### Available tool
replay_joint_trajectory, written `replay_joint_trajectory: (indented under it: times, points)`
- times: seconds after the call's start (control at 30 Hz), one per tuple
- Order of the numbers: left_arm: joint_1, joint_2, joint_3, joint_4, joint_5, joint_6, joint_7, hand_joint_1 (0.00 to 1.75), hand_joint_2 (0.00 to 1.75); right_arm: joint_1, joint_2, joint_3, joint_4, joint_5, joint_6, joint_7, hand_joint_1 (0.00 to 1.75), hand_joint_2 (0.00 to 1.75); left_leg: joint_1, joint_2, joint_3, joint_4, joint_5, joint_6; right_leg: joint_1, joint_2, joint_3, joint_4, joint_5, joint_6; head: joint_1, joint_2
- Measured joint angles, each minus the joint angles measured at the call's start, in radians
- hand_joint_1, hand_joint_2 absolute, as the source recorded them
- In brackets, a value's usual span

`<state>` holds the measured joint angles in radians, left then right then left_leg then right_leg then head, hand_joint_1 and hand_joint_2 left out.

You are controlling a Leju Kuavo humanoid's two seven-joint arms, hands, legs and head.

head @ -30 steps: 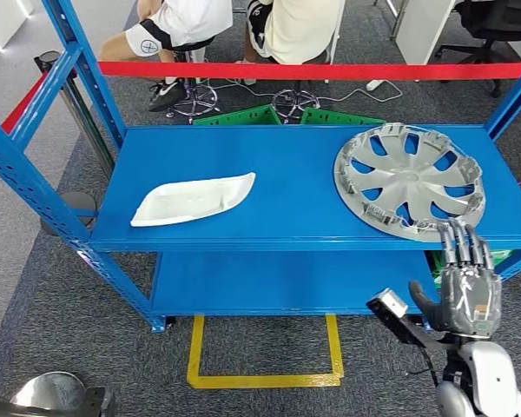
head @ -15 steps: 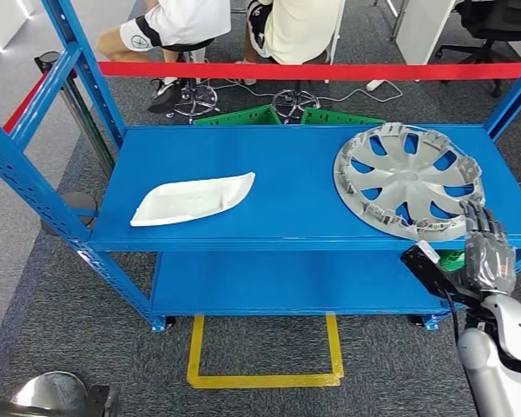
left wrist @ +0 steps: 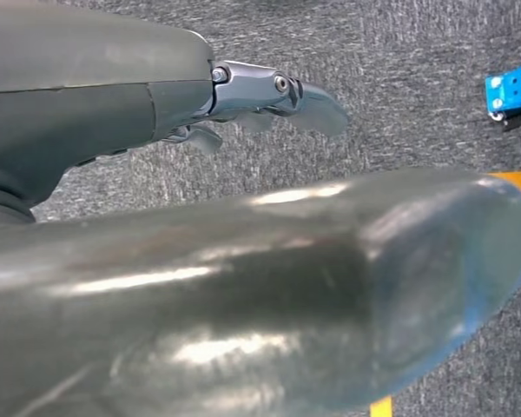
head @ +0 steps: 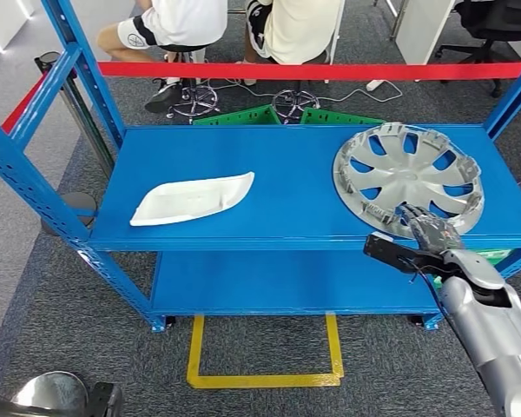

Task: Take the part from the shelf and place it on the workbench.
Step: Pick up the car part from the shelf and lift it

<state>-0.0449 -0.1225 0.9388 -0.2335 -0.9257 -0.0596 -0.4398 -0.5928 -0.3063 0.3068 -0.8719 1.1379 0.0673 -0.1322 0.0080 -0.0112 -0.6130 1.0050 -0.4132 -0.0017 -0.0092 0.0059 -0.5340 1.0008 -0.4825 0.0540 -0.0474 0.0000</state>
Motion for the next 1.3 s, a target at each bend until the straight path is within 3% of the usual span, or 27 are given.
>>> replay_joint_trajectory:
  times: [0.3,0.9,0.93,1.03,1.07,1.3]
  points:
    - [-0.009,0.0,0.0,0.0,-0.021,-0.002,0.009,0.0,0.0,-0.148,0.002,0.207,0.167,0.017,0.031,0.006,0.0,1.75,0.0,0.0,0.0,0.0,0.0,0.0,0.0,-0.001,0.0,0.001,0.0,0.0,0.0,0.0]
    - [-0.009,0.001,0.001,0.0,-0.036,-0.003,0.009,0.0,0.0,-0.212,0.021,0.296,0.257,0.011,0.022,0.037,0.0,1.75,0.0,-0.001,0.0,0.0,0.001,0.0,0.0,-0.001,0.0,0.002,0.0,0.0,0.0,0.0]
    - [-0.009,0.002,0.001,0.0,-0.038,-0.003,0.009,0.0,0.0,-0.217,0.023,0.298,0.266,-0.002,0.028,0.037,0.13,1.75,0.0,-0.001,0.0,0.0,0.001,0.0,0.0,-0.001,0.0,0.002,0.0,0.0,0.0,0.0]
    - [-0.009,0.002,0.001,0.0,-0.045,-0.003,0.009,0.0,0.0,-0.227,0.025,0.3,0.293,-0.033,0.048,0.033,1.44,1.75,0.0,-0.001,0.0,0.0,0.001,0.0,0.0,-0.001,0.0,0.002,0.0,0.0,0.0,0.0]
    - [-0.009,0.002,0.001,0.0,-0.048,-0.003,0.01,0.0,0.0,-0.229,0.025,0.301,0.302,-0.042,0.052,0.031,1.75,1.75,0.0,-0.001,0.0,0.0,0.001,0.0,0.0,-0.001,0.0,0.002,0.0,0.0,0.0,0.0]
    - [-0.009,0.003,0.001,0.001,-0.068,-0.003,0.012,0.0,0.0,-0.234,0.026,0.301,0.329,-0.086,0.027,0.027,1.75,1.75,0.0,-0.001,0.0,0.0,0.001,0.0,0.0,-0.001,0.0,0.002,0.0,0.0,0.0,0.0]
